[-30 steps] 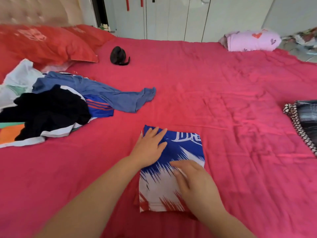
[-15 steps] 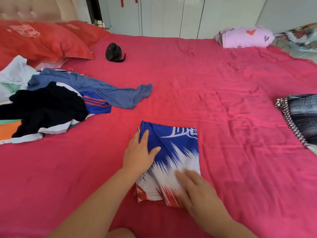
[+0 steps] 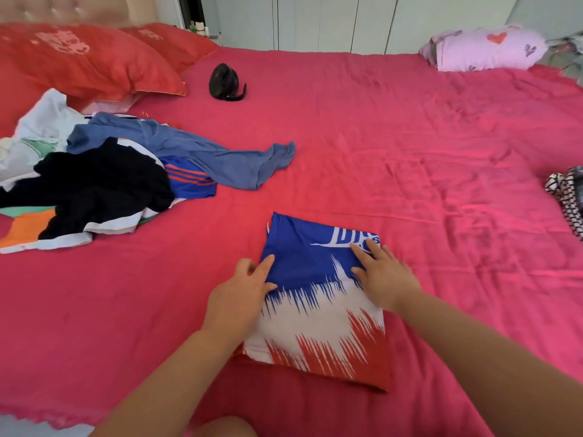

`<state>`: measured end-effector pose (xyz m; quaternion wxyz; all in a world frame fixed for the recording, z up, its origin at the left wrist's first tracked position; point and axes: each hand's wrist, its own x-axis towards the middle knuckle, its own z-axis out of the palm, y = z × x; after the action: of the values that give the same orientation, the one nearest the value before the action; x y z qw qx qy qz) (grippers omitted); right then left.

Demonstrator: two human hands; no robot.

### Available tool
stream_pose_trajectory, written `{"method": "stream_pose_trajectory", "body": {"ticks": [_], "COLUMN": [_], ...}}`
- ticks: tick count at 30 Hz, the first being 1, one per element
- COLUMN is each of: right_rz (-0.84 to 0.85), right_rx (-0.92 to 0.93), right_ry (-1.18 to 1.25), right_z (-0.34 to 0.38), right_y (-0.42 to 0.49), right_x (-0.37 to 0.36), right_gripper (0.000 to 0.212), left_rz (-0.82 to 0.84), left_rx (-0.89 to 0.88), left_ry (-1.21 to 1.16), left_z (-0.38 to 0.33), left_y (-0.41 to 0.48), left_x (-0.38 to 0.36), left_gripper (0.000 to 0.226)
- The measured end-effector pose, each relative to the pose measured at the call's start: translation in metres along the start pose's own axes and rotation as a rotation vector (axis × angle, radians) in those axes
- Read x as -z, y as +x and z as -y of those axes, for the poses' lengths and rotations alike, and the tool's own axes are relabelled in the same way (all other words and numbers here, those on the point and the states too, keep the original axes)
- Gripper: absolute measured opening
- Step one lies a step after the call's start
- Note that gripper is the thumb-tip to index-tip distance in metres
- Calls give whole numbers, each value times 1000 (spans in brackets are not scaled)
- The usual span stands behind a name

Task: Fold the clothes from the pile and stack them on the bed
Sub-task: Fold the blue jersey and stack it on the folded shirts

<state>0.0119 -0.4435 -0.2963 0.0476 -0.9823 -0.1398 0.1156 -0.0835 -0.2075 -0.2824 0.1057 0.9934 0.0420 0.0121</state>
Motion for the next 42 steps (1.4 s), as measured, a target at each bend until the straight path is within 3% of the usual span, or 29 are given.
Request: {"method": "stream_pose_trajectory", "body": {"ticks": [4,6,9,11,14,16,28,32,37,42], "right_rz": [-3,-42,-131,-143,-84,-73,-23,-21,-37,-101], "right_rx": [-38,-62,-6,49,26,-17,-84,0,-51,-213], "right_ry": [-70,-84,-65,-26,24,7,89,74,126,210], "right_z": [0,1,13,23,24,17,13,29,30,34], "right_y": [3,5,7,9,15,21,11,-38,-53,-82], "right_x": [3,10,15,11,-3,-11,4,-11,-9,-10], "right_gripper": [52,52,51,50,53,55,57,57,58,61], "left_rz": [102,30,-258,-124,154,227,158,180,163,147], "left_rx": [26,21,-233,-334,-254,-170,-67,-90,17,240], "left_ry": [121,177,101,56,67,38,-41,-6,-26,-239], "left_z": [5,1,-14,-34,-44,-38,-26,-16,-26,-27], "left_y": [-4,4,26,44,73,88,59,17,16,7], "left_x": [-1,0,-3,-4,-17,-31,-26,-34,-19,-8], "left_gripper": [56,60,48,49,59,66,85,108,78,79]}}
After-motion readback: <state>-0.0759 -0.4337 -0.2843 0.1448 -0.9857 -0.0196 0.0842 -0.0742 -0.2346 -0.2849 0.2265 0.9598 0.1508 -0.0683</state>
